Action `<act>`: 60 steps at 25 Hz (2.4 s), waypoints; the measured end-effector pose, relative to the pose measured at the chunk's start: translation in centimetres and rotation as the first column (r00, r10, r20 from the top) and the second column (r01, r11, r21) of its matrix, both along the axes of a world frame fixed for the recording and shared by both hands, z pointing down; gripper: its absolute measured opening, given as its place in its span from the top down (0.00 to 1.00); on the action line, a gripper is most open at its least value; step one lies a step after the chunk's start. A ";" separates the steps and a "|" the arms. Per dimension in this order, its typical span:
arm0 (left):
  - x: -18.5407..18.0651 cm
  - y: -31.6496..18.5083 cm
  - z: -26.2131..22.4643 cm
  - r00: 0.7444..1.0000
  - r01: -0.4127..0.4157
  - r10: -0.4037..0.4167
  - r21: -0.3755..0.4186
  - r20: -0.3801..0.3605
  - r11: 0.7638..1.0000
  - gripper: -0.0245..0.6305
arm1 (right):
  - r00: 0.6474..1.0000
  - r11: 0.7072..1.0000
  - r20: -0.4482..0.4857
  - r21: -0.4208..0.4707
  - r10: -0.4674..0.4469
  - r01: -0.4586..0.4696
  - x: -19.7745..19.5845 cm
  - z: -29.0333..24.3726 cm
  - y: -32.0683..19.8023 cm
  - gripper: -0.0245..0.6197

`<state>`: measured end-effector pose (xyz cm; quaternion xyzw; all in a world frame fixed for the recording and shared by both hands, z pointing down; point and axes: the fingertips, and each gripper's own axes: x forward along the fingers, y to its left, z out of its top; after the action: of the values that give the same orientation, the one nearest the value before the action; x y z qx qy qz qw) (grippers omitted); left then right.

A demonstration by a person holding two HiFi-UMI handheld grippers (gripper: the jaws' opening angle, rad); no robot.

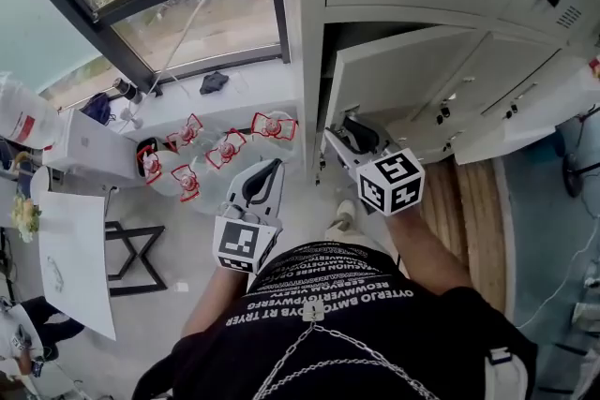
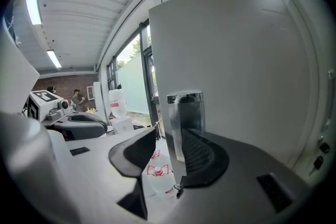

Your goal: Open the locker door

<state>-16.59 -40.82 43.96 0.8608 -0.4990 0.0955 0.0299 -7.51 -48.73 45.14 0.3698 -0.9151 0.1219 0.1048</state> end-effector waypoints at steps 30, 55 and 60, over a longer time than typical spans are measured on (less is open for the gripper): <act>6.5 5.1 1.2 0.976 -0.216 0.216 -0.005 -0.025 0.976 0.96 | 0.988 0.987 -0.021 0.027 0.156 -0.156 7.2 0.2 8.3 0.77; 28.2 6.8 0.8 0.955 -0.292 0.293 -0.040 0.043 0.956 0.96 | 0.998 0.998 0.043 0.040 -0.052 0.050 22.2 0.2 12.9 0.69; 30.1 7.4 0.4 0.966 -0.252 0.254 -0.030 0.049 0.967 0.96 | 0.997 0.996 0.027 0.048 -0.073 0.072 24.4 0.2 13.1 0.68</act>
<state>13.48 -33.38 44.35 0.9142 -0.3846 0.1271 0.0146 16.92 -35.59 45.38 0.3368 -0.9320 0.1017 0.0873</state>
